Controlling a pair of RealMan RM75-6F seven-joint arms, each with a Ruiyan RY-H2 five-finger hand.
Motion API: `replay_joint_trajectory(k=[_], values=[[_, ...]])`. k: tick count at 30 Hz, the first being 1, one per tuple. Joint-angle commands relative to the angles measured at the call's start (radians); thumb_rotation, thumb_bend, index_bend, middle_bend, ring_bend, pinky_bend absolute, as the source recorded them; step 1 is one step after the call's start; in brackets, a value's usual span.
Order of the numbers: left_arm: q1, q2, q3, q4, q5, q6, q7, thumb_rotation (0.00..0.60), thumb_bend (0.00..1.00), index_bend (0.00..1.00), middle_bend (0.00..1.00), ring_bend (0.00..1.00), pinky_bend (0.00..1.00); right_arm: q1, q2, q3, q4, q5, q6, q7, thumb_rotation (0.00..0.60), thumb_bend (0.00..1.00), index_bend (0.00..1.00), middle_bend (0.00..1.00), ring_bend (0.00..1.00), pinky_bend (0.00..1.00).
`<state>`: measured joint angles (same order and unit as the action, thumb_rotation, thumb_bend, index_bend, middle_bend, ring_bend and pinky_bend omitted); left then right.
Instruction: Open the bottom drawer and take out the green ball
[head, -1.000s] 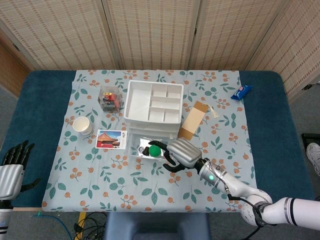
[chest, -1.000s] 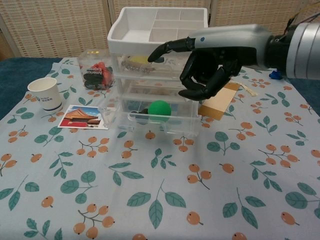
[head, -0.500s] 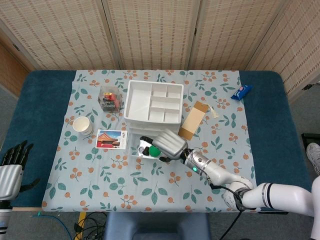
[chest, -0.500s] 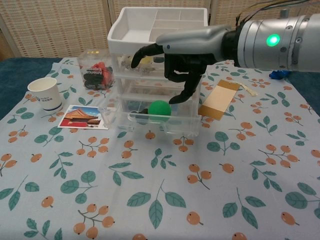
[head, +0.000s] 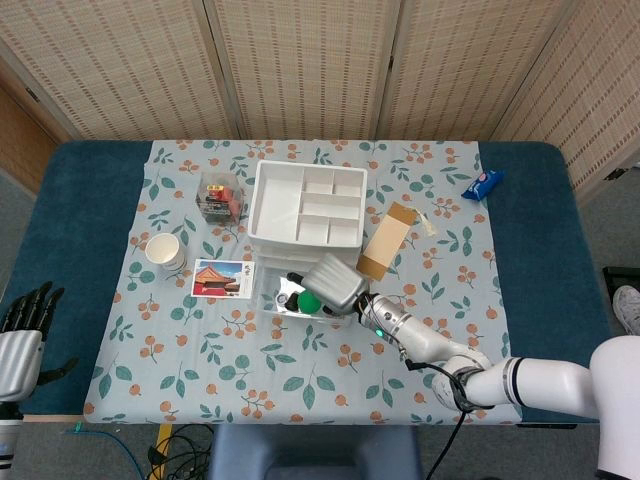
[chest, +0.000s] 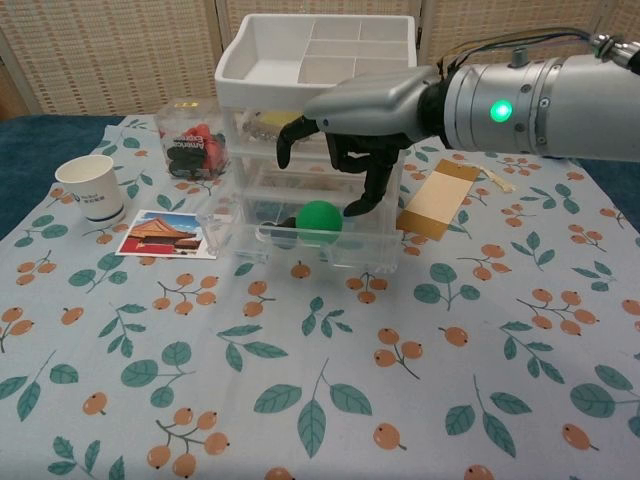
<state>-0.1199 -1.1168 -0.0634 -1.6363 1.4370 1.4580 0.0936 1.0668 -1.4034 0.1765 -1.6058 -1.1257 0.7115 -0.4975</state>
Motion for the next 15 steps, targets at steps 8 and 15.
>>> replay_joint_trajectory(k=[8, 15], values=[[0.0, -0.002, -0.002, 0.0, -0.001, 0.001, 0.002, 0.6, 0.13, 0.0, 0.0, 0.03, 0.07, 0.032, 0.001, -0.023, 0.016, 0.042, -0.021, -0.029, 0.6, 0.23, 0.22, 0.93, 1.0, 1.0], [0.001, -0.004, -0.002, 0.001, -0.003, -0.001, 0.004, 0.6, 0.13, 0.0, 0.0, 0.03, 0.07, 0.054, -0.013, -0.037, 0.034, 0.065, -0.029, -0.039, 0.6, 0.23, 0.24, 0.93, 1.0, 1.0]])
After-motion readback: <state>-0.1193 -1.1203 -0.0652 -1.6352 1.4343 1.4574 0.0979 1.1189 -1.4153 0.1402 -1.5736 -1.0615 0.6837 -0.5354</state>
